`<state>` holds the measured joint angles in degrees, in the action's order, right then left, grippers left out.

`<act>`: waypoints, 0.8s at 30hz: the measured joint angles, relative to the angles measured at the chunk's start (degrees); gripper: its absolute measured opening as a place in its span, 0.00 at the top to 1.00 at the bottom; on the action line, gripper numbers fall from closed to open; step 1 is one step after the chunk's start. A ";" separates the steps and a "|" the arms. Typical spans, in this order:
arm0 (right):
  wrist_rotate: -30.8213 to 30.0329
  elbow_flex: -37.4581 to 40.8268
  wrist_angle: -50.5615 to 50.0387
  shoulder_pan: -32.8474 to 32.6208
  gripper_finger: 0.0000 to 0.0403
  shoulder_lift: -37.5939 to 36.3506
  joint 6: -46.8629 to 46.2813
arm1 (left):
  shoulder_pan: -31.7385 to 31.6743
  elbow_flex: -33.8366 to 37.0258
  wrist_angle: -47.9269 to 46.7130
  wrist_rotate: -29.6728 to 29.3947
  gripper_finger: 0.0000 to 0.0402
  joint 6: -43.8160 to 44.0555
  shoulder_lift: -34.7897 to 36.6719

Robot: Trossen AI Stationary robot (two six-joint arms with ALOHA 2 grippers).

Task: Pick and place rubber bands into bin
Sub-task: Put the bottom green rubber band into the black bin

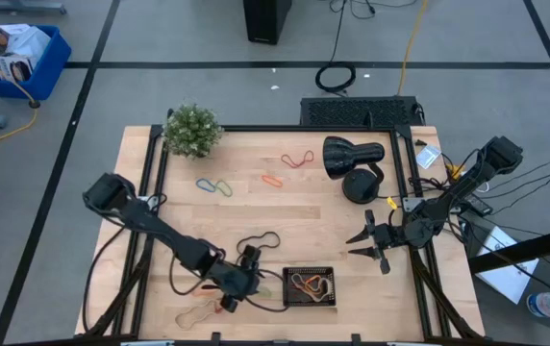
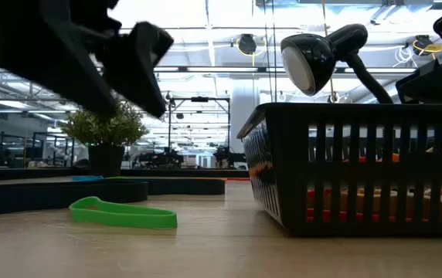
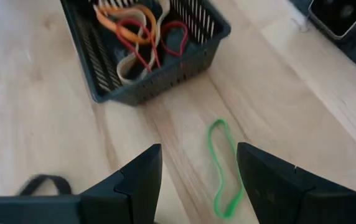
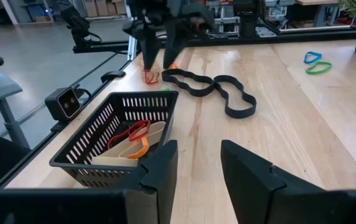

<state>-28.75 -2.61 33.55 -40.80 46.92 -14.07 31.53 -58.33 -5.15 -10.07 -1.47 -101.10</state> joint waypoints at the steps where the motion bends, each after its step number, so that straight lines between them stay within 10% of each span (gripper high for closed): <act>1: 0.00 0.00 0.00 0.00 0.71 0.02 -0.18 | 0.00 0.00 0.11 0.07 0.46 0.55 -0.46; 24: 0.00 0.04 0.21 0.00 0.71 0.00 -0.03 | 0.00 0.00 -0.75 -2.06 0.46 4.28 -7.30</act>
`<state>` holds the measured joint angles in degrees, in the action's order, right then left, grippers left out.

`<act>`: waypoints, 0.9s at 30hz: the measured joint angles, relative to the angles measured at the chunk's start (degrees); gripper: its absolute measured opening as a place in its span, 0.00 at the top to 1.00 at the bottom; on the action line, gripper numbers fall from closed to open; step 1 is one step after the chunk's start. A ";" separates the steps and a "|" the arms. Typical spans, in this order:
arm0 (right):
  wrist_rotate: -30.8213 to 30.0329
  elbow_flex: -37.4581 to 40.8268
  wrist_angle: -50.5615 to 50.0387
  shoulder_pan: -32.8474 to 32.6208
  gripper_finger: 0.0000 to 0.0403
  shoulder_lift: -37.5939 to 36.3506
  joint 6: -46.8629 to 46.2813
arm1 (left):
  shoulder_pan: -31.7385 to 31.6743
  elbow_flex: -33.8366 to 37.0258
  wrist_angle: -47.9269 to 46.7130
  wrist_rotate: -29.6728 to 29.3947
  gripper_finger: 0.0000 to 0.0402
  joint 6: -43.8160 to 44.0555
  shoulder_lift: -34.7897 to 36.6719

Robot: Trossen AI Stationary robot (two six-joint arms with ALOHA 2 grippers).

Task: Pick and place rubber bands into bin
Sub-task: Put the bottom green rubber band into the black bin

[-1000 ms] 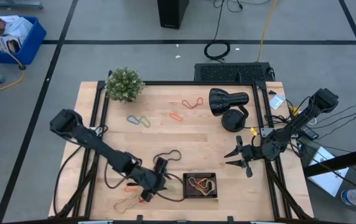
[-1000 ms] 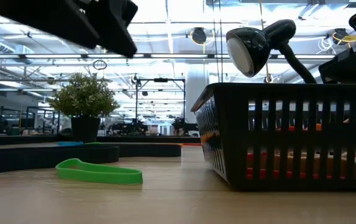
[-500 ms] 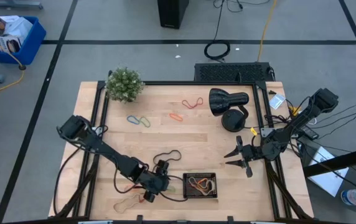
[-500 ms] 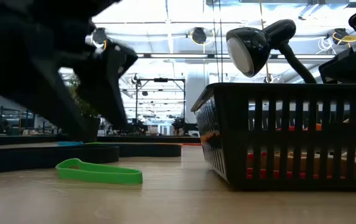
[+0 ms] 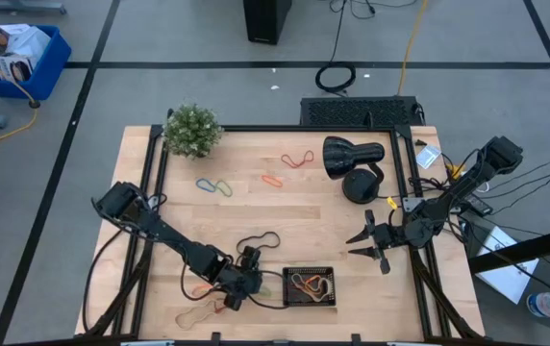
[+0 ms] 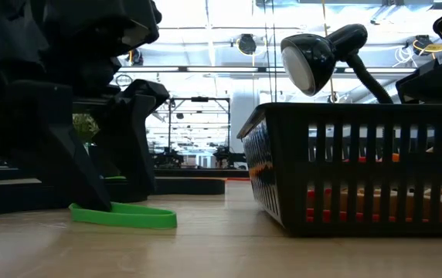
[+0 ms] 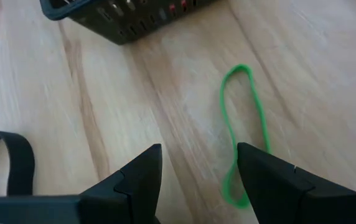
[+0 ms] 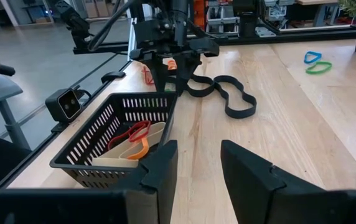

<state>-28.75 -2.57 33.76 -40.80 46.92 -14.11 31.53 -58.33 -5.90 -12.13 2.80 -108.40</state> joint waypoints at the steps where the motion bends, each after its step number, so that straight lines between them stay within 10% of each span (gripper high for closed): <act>1: 0.00 0.00 0.00 0.00 0.71 0.00 0.02 | 0.00 0.00 -0.01 0.19 0.47 0.16 0.00; 15: 0.00 0.00 -0.43 0.00 0.71 0.00 0.26 | -1.62 0.00 -1.46 4.89 0.96 3.29 0.00; 27: 0.00 0.00 -0.42 0.00 0.70 0.01 0.26 | -3.05 0.15 -1.24 12.30 0.98 5.32 3.52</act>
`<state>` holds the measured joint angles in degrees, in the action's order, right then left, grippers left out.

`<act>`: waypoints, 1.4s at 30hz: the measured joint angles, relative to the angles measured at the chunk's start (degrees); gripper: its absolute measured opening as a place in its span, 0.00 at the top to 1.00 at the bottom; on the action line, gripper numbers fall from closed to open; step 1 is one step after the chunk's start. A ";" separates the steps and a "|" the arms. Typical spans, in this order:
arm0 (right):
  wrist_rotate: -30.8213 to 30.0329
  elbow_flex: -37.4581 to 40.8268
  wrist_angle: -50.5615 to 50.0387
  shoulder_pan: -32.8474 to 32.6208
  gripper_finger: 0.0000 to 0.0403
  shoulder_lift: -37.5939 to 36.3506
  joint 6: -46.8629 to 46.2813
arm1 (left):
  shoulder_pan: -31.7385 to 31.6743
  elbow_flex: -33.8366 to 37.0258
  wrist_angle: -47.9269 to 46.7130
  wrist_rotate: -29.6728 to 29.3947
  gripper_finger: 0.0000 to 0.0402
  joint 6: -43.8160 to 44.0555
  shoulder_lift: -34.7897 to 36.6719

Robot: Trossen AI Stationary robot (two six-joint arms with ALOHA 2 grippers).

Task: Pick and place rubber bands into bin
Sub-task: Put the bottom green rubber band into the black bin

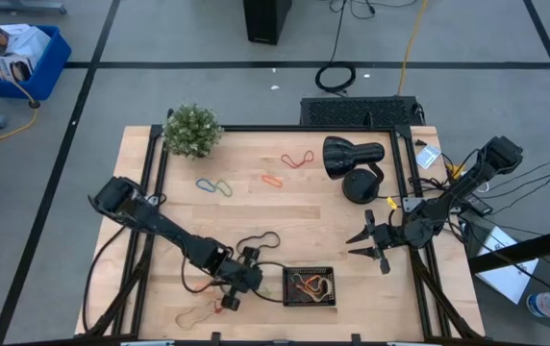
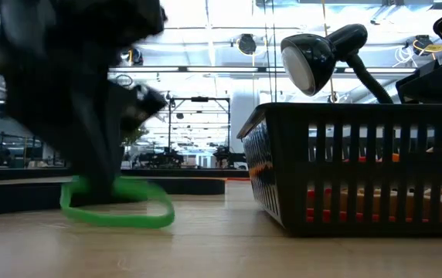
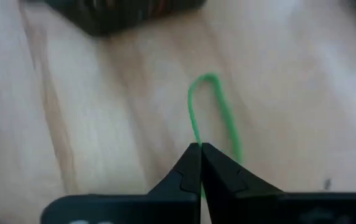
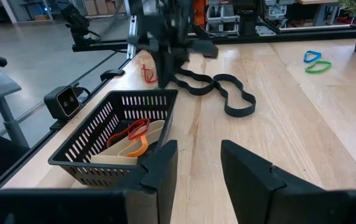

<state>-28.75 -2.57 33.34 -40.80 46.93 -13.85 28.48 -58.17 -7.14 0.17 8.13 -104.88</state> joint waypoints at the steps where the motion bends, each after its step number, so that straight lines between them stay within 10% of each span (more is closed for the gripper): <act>1: 0.00 0.00 0.00 0.00 0.71 -0.01 0.00 | -0.15 0.00 0.29 0.43 0.98 0.14 1.14; 16: -0.02 0.00 -0.26 0.00 0.70 0.01 2.75 | -1.39 -0.13 12.48 -5.66 0.99 -21.14 18.26; 33: -0.02 0.00 -0.90 0.00 0.70 0.01 3.02 | -6.93 -0.11 27.43 -3.11 0.98 -27.58 4.76; 42: -0.02 0.00 -1.98 0.00 0.71 -0.01 3.01 | -6.87 -17.32 -0.48 -4.22 0.99 -26.91 -1.35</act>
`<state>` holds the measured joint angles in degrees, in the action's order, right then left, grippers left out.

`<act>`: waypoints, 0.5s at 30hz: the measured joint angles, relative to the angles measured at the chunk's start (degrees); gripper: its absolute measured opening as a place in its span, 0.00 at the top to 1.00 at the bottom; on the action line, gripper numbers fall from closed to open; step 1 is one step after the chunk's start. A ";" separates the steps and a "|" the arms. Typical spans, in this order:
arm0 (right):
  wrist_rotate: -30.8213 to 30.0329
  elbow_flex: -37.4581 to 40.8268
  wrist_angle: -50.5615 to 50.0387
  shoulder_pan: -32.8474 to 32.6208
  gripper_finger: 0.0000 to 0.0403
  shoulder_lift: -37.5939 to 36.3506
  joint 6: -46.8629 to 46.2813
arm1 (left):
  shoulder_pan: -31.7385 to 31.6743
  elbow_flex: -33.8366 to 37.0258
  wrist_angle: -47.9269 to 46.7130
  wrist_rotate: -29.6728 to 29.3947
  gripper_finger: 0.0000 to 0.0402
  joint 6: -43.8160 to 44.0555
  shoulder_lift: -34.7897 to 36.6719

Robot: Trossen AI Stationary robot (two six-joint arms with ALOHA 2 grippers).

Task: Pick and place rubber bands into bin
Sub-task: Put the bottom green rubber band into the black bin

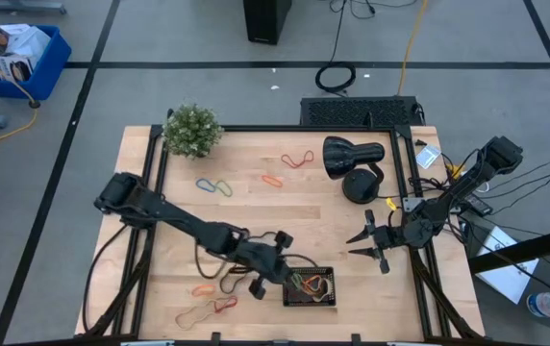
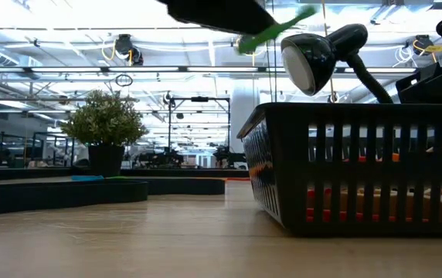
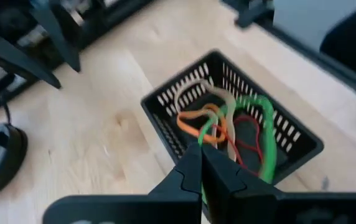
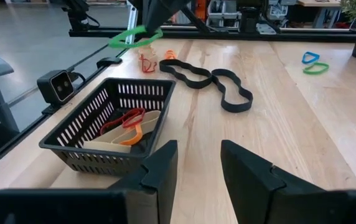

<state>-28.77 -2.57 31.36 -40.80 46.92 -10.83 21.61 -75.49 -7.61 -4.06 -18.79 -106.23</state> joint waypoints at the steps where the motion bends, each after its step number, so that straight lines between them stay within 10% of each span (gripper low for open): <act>1: 0.00 0.00 -0.16 0.00 0.71 0.02 -0.02 | 0.00 -2.44 -2.84 -0.03 0.99 -0.17 -1.11; 15: 0.02 0.00 -0.40 0.00 0.71 0.02 -0.43 | 0.22 -14.00 -15.74 1.00 0.99 -1.86 -11.73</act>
<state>-28.75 -2.57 30.96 -40.80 46.94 -11.26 21.82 -89.49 -23.35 -3.06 -20.65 -117.96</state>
